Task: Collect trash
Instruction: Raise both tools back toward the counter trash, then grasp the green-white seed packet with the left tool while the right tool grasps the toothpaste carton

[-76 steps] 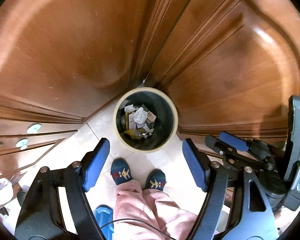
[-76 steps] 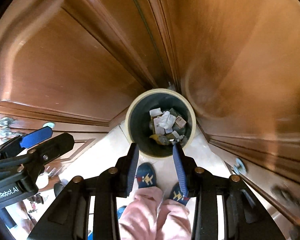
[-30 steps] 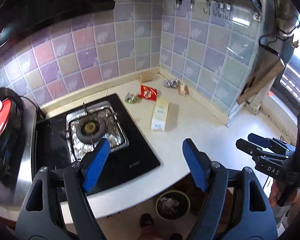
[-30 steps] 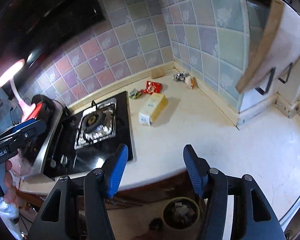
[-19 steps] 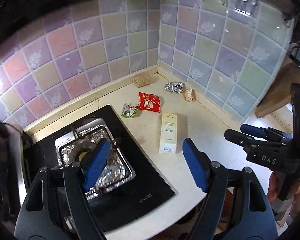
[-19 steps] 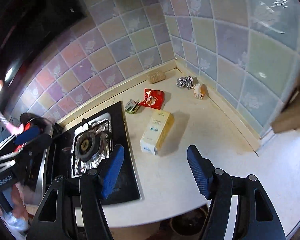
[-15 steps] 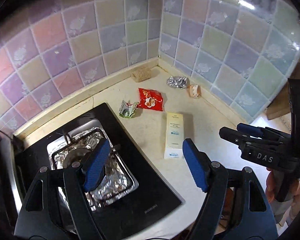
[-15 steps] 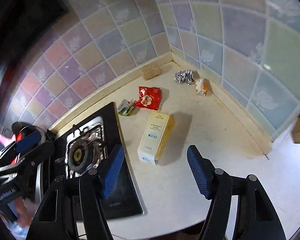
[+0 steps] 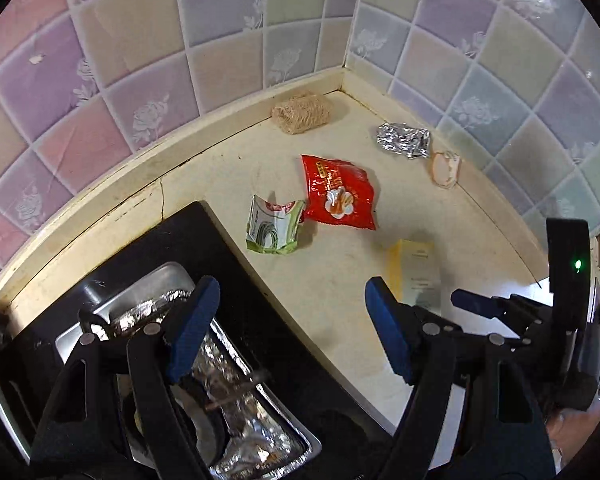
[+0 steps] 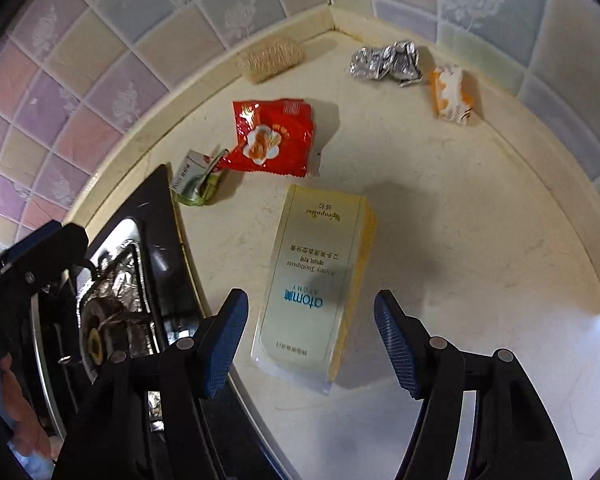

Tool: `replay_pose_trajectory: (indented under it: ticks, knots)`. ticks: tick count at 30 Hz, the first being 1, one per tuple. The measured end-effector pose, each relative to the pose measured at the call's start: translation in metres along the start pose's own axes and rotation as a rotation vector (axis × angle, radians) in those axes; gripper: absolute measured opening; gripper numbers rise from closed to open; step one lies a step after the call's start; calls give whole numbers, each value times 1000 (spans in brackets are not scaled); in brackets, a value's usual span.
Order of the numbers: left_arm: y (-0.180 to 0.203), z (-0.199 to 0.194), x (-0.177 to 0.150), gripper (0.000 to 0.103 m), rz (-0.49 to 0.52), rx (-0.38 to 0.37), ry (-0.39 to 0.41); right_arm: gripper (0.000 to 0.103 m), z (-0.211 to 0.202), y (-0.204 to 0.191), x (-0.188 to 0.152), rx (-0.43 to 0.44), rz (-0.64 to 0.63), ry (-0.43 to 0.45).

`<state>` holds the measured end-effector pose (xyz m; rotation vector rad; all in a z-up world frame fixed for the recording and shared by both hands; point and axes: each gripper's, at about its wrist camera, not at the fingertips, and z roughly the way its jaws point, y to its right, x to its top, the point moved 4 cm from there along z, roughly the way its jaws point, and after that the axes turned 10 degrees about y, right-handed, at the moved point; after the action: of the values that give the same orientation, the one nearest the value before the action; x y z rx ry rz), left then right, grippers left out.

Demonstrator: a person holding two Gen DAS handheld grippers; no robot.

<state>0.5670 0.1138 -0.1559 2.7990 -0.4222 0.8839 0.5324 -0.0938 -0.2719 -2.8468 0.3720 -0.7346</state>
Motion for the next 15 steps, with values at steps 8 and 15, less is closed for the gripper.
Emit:
replay_pose_trajectory:
  ticks: [8,15]
  knots:
    - [2,49,11,73,36,-10,-57,63,41,-6,-5,-64,-36,-42]
    - [12,95,12,67,93,-13,-135,52,41,4,1,-115,-37,19]
